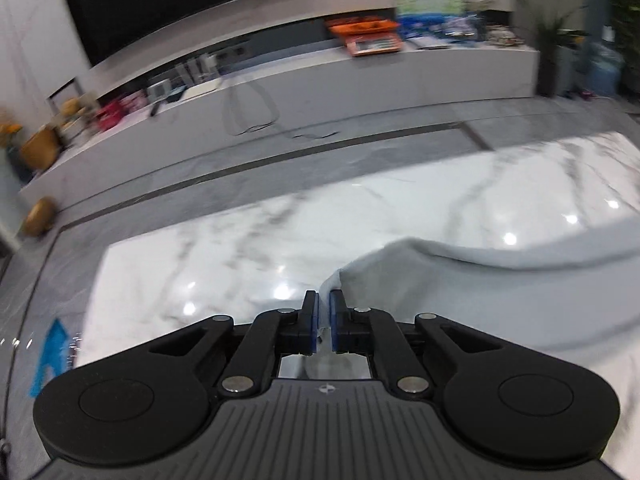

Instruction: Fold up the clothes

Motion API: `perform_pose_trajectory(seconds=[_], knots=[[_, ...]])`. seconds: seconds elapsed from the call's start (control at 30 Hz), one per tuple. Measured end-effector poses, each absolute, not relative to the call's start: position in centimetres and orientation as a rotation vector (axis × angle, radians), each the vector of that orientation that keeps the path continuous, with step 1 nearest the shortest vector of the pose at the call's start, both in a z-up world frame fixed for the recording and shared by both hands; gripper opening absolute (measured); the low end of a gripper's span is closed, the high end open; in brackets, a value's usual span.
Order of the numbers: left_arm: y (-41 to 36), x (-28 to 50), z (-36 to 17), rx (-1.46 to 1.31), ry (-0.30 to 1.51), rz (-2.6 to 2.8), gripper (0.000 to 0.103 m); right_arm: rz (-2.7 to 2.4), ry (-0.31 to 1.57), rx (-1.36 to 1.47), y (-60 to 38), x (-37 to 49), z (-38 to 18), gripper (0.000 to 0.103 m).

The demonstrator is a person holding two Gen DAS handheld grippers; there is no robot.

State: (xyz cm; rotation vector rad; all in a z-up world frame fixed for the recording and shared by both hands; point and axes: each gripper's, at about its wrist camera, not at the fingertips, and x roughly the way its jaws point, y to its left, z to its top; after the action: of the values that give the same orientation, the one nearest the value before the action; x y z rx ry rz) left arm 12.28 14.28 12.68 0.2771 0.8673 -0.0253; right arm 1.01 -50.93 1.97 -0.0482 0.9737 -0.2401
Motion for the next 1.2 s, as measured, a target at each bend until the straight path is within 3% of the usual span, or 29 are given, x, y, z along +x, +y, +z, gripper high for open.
perform_pose_trajectory(seconds=[0.2,0.4,0.47,0.57,0.97,1.2], knots=[[15.3,16.7,9.6,0.328,0.97,0.04,0.005,-0.292,0.971,-0.063,-52.7,2.0,1.7,0.01],[15.4,18.0,6.7,0.317,0.986,0.047,0.02,-0.284,0.986,-0.125,-52.8,3.1,1.4,0.01],[15.0,17.4,6.6,0.337,0.979,0.03,0.032,-0.277,0.991,-0.153,-52.6,3.2,1.3,0.011],[14.5,16.0,7.0,0.329,0.977,-0.009,0.039,-0.279,0.993,-0.162,-52.5,3.2,1.1,0.012],[17.6,14.7,4.8,-0.105,1.165,0.152,0.04,-0.261,0.971,-0.149,-51.1,2.2,1.7,0.014],[19.3,15.4,4.0,-0.252,1.14,0.211,0.037,-0.238,0.974,-0.157,-50.1,2.0,1.6,0.014]])
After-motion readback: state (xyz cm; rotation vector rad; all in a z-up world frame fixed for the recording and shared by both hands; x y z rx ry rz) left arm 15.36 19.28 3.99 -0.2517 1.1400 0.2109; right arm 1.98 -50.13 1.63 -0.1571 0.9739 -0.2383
